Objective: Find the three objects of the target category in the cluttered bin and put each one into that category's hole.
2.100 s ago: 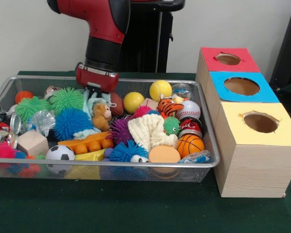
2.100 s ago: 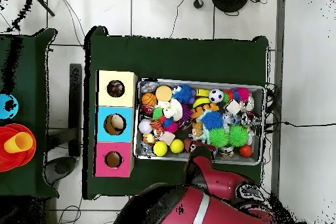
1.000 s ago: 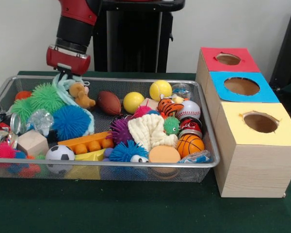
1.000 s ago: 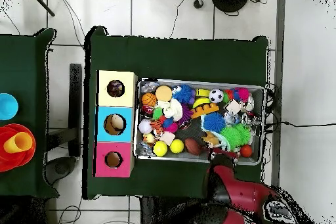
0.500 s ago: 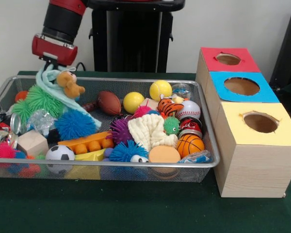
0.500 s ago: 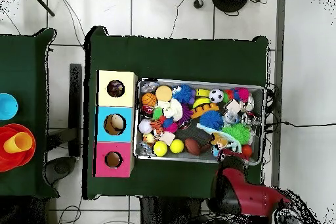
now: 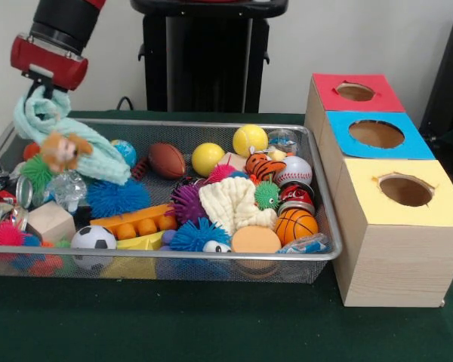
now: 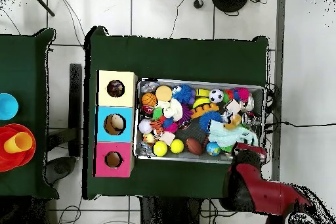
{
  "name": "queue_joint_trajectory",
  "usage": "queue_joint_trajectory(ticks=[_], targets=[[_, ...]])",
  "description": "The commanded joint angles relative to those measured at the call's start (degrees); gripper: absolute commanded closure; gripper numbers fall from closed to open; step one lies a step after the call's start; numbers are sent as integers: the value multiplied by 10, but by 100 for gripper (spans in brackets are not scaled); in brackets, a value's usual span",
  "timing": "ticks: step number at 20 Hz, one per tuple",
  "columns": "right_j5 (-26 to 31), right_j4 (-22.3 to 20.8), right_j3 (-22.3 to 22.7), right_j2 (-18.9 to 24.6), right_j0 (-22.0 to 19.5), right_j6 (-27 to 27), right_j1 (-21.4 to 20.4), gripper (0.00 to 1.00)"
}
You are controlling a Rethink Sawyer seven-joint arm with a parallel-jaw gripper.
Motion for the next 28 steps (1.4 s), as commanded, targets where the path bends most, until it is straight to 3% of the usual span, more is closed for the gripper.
queue_joint_trajectory(ticks=[1, 16, 17, 21, 28], targets=[[54, -30, -92, 39, -16, 18, -1, 100], [65, -5, -55, 54, 8, 50, 16, 100], [69, -6, -53, 57, 6, 53, 15, 0], [112, -25, -35, 109, -25, 66, -4, 0], [137, -13, -2, 123, -27, 67, -24, 0]])
